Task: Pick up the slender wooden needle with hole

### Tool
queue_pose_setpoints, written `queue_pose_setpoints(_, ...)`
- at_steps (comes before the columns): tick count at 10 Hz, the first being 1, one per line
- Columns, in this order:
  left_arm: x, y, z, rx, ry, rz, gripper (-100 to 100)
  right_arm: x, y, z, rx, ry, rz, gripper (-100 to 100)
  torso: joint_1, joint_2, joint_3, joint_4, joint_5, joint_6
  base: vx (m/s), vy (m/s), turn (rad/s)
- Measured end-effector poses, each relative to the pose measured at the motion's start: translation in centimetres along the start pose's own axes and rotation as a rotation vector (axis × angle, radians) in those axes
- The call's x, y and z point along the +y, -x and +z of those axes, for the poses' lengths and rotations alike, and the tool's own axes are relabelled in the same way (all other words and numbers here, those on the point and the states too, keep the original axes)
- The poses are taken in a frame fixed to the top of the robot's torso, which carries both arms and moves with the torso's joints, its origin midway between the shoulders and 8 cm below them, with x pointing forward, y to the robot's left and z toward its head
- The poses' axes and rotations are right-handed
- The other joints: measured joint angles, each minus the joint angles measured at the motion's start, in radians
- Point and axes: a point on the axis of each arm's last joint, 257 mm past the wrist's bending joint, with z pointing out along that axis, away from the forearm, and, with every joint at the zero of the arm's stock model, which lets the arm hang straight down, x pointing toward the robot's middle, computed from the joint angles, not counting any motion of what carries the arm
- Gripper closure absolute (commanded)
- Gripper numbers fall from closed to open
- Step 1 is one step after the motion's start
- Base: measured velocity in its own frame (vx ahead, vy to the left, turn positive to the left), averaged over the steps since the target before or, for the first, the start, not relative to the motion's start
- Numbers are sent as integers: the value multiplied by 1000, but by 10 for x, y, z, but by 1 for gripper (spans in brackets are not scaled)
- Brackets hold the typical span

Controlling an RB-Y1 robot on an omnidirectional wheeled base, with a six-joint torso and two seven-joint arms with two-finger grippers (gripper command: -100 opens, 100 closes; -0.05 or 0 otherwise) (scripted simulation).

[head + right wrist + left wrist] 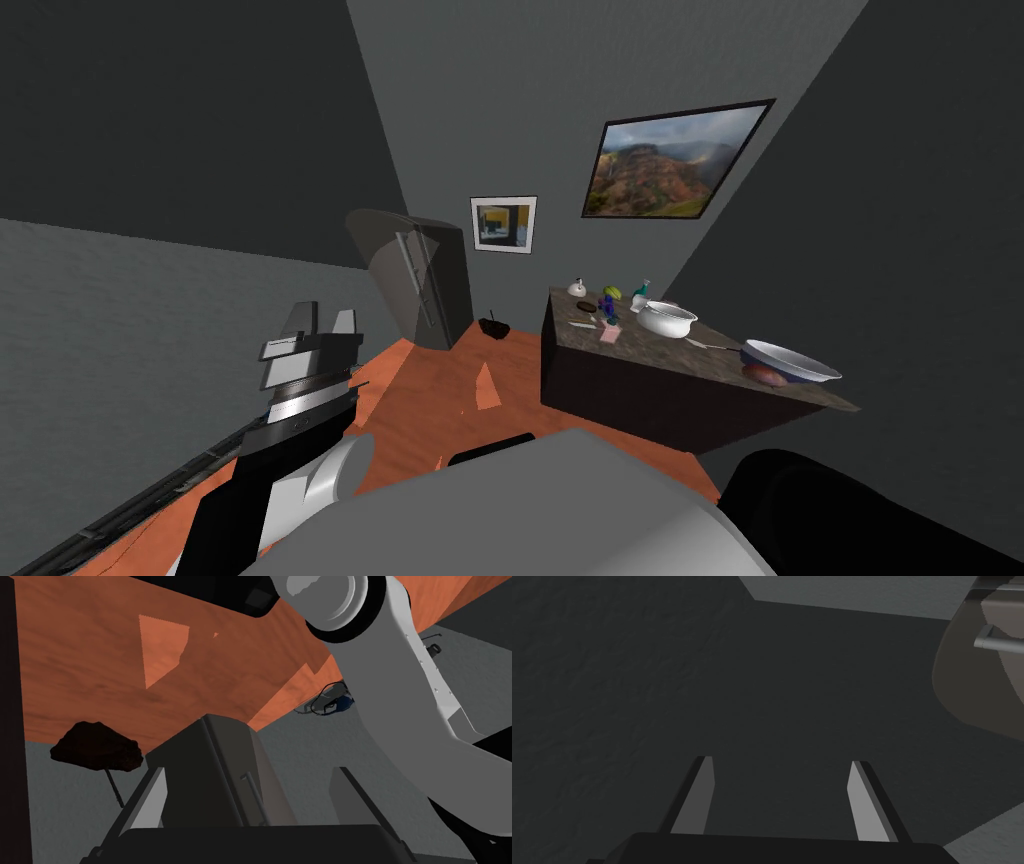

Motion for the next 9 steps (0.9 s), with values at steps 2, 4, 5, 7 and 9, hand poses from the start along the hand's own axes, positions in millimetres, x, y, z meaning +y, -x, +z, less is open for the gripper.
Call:
queue_pose_setpoints(2,0,0,0,0,0,0,0,-12,-20,-21,86,-16,-35,-100,0,-2,-1,0,0,-1,92,37,203)
queue_pose_setpoints(4,0,0,0,0,0,0,0,-29,-36,-49,171,-35,-68,-100,0,-2,-1,0,0,0,96,37,168)
queue_pose_setpoints(5,0,0,0,0,0,0,0,-38,-41,-58,204,-45,-84,-100,0,-1,-1,0,0,1,46,7,-25)
queue_pose_setpoints(7,0,0,0,0,0,0,0,-53,-57,-76,261,-63,-102,-100,-2,0,0,0,-1,0,88,-1,174)
queue_pose_setpoints(9,0,0,0,0,0,0,0,-74,-63,-111,337,-90,-129,-100,-2,-3,-2,-1,0,-1,179,5,303)
